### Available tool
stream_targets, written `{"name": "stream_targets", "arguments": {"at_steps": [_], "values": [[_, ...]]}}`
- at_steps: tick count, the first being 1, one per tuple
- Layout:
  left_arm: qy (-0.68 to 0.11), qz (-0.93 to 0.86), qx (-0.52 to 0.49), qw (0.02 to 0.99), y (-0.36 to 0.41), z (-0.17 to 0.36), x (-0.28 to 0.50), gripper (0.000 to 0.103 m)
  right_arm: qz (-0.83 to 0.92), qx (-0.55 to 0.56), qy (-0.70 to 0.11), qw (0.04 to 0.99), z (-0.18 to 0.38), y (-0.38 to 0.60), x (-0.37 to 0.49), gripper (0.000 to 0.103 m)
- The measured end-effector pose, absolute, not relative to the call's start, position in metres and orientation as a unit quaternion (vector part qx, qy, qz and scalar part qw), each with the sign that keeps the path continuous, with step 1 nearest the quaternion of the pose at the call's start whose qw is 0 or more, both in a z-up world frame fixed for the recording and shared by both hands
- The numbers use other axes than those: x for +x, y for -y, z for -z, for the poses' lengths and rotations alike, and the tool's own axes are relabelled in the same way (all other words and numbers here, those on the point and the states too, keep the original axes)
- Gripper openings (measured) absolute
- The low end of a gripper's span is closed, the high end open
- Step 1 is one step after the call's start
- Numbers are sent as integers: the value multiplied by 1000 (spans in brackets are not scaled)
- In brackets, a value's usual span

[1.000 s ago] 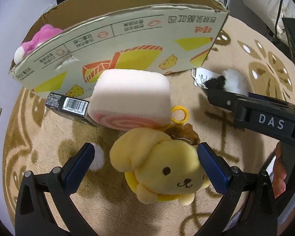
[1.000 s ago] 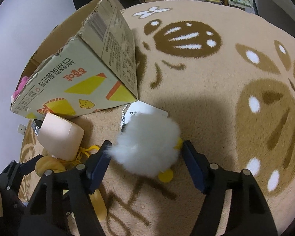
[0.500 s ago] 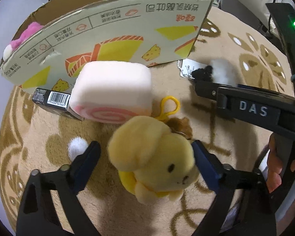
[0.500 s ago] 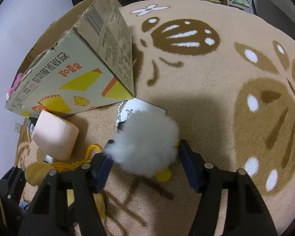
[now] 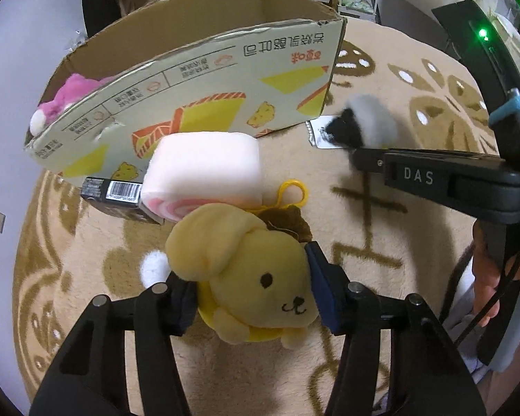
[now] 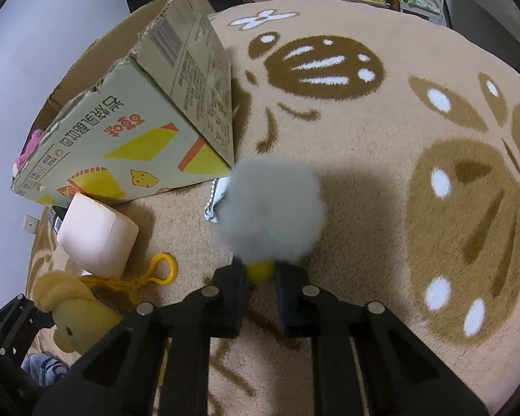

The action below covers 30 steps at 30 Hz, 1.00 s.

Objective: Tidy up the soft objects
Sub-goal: 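Close the left tool on the yellow dog plush while the right tool grasps the white chick, then lift the yellow dog and white chick and carry both over the box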

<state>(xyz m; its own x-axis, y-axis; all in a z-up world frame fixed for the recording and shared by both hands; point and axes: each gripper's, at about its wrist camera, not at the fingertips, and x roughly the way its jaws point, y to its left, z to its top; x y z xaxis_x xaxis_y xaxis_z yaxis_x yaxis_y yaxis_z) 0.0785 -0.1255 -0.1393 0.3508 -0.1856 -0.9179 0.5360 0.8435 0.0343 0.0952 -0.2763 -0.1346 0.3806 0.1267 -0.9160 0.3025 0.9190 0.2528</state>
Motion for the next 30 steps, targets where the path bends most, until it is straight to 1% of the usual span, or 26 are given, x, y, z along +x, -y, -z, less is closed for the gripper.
{"name": "stream_targets", "arguments": {"at_steps": [10, 20, 30], "values": [[-510, 196, 171, 820, 107, 126, 78, 52, 41, 198, -539, 817, 124, 276, 94, 14], [-514, 171, 137, 829, 83, 113, 81, 49, 23, 194, -527, 827, 114, 272, 93, 13], [-509, 144, 129, 839, 66, 97, 77, 49, 5, 184, -519, 835, 101, 263, 88, 13]]}}
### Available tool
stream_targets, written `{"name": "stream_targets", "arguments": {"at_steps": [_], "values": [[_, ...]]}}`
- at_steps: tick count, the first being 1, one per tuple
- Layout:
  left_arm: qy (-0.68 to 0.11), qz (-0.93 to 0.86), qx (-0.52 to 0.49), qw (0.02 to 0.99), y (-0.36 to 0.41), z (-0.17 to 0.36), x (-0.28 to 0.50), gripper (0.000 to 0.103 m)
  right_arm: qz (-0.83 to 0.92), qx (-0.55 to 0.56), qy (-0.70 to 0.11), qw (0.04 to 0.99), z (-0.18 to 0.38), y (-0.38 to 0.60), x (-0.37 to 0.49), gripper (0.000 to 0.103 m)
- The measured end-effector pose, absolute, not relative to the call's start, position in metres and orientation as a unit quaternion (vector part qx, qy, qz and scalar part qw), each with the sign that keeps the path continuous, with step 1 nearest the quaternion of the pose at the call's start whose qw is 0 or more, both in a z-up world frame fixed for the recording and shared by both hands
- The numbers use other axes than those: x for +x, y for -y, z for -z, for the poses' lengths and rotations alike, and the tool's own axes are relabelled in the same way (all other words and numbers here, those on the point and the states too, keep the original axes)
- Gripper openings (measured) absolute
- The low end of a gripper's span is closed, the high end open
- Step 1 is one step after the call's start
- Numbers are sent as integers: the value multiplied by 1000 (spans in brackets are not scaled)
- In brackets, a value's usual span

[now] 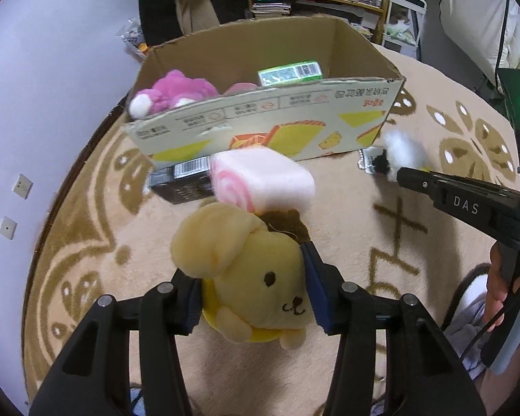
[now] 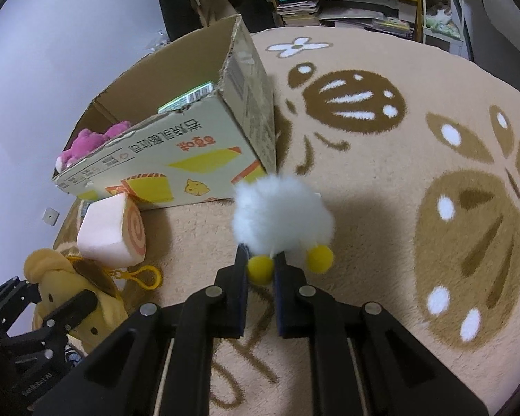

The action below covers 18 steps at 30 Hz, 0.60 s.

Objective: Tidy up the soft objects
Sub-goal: 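Lift the yellow dog and white chick and carry both over the box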

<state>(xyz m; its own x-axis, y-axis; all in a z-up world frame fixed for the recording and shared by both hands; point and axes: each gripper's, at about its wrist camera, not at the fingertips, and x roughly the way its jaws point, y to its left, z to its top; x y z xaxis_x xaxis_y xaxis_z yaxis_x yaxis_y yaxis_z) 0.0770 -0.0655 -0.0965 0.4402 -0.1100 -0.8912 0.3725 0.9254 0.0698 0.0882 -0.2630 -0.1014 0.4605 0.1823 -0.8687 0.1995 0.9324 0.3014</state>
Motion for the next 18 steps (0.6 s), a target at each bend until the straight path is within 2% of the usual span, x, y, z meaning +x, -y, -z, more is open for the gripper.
{"name": "stream_targets", "arguments": {"at_steps": [18], "values": [[-440, 72, 134, 885, 32, 56, 92, 49, -40, 171, -434, 884, 49, 249, 82, 12]]}}
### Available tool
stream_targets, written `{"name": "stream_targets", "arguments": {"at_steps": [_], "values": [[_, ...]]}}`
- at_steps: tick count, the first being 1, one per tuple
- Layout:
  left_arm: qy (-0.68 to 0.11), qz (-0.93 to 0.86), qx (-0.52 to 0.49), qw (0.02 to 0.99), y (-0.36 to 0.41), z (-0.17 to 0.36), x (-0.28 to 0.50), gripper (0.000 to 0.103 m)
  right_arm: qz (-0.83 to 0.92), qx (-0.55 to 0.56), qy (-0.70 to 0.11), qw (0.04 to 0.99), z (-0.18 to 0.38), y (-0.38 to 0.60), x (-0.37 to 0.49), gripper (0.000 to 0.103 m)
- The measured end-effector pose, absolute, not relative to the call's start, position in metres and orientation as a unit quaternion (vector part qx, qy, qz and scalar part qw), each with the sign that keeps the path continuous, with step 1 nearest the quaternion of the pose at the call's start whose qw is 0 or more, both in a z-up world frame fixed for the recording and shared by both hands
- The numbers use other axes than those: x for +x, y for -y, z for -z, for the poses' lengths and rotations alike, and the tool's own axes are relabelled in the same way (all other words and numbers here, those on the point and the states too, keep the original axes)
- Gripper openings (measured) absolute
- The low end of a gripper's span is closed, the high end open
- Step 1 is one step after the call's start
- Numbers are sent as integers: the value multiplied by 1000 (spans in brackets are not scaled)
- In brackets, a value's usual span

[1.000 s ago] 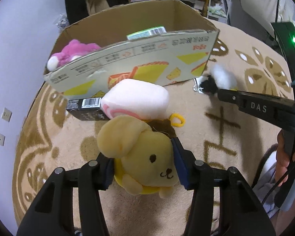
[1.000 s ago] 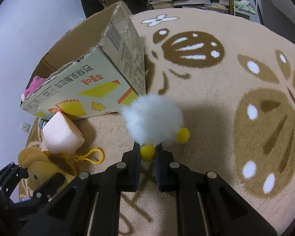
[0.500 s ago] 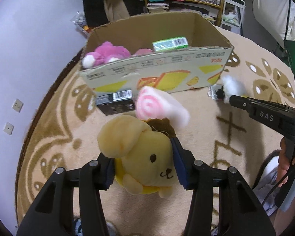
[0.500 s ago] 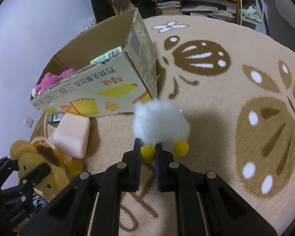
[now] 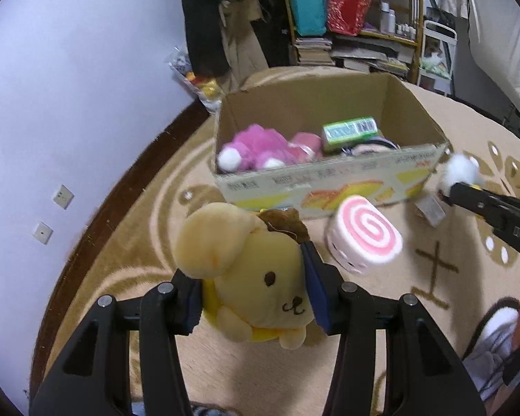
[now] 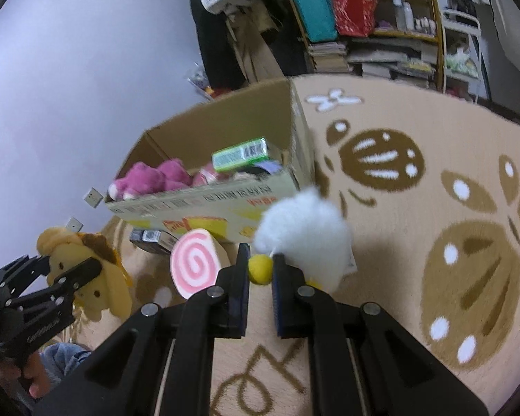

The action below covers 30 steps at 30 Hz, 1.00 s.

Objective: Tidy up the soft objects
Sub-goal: 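Lift the yellow dog and white chick and carry both over the box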

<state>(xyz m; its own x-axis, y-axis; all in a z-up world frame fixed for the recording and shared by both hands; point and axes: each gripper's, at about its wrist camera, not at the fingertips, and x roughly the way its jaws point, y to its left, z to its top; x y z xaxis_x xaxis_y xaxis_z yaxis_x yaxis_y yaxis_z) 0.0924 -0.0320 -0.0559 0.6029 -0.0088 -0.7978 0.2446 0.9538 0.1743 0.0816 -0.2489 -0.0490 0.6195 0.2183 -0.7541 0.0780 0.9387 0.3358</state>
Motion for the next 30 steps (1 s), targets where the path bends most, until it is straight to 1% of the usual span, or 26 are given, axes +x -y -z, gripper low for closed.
{"name": "stream_targets", "arguments": {"at_steps": [6, 19, 30], "values": [[-422, 59, 130, 895, 23, 43, 105, 49, -53, 155, -406, 899, 30, 242, 79, 12], [-371, 35, 122, 920, 11, -2, 133, 49, -71, 108, -345, 930, -15, 225, 84, 12], [-349, 38, 130, 927, 21, -17, 158, 49, -90, 77, -310, 943, -42, 212, 104, 12]]}}
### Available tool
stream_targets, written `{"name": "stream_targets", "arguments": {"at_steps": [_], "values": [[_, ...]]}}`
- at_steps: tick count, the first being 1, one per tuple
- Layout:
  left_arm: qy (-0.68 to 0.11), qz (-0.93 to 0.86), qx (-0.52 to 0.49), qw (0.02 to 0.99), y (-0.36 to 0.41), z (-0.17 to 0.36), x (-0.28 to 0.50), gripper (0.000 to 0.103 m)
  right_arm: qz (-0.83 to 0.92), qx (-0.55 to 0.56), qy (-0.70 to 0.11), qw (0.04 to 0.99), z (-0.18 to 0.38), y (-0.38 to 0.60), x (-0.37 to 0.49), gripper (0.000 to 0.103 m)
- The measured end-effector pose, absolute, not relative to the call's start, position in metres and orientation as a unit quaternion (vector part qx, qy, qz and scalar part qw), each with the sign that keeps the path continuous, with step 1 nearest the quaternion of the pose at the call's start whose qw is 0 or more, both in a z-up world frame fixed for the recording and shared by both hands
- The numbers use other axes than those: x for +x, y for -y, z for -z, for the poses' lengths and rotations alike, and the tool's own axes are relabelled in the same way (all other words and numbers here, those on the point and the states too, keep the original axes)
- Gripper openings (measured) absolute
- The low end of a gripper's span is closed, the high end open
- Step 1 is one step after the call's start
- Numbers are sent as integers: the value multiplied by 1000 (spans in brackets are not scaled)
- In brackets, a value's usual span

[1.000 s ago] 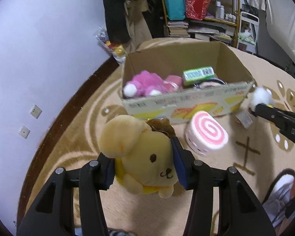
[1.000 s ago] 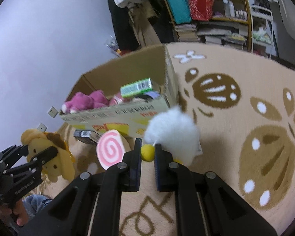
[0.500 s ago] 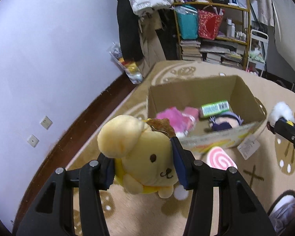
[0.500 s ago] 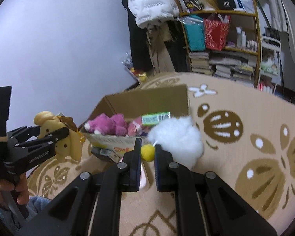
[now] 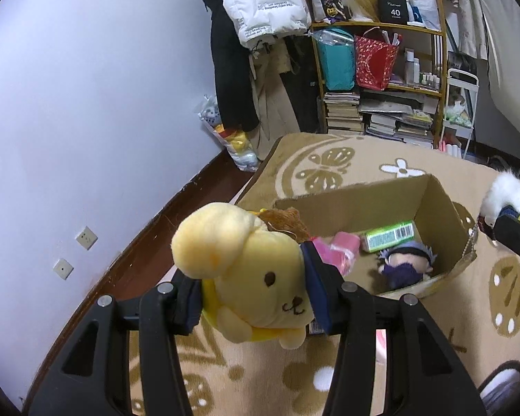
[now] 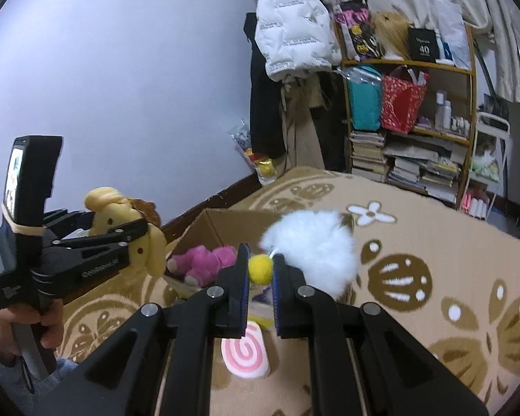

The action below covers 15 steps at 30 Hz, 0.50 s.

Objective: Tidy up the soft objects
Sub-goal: 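Lift the yellow dog and white chick and carry both over the box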

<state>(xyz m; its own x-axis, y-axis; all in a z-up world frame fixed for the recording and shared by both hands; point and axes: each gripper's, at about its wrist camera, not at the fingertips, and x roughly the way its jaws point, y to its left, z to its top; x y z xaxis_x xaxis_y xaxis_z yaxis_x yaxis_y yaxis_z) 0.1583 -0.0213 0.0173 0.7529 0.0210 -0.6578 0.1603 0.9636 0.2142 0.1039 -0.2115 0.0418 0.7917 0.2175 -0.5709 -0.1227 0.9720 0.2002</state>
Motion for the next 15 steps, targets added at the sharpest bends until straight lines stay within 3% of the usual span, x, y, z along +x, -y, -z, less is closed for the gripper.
{"name": "stream_targets", "arguments": {"at_steps": [15], "values": [[-328, 75, 108, 936, 44, -16, 185, 50, -107, 45, -299, 947, -41, 203, 136, 12]]}}
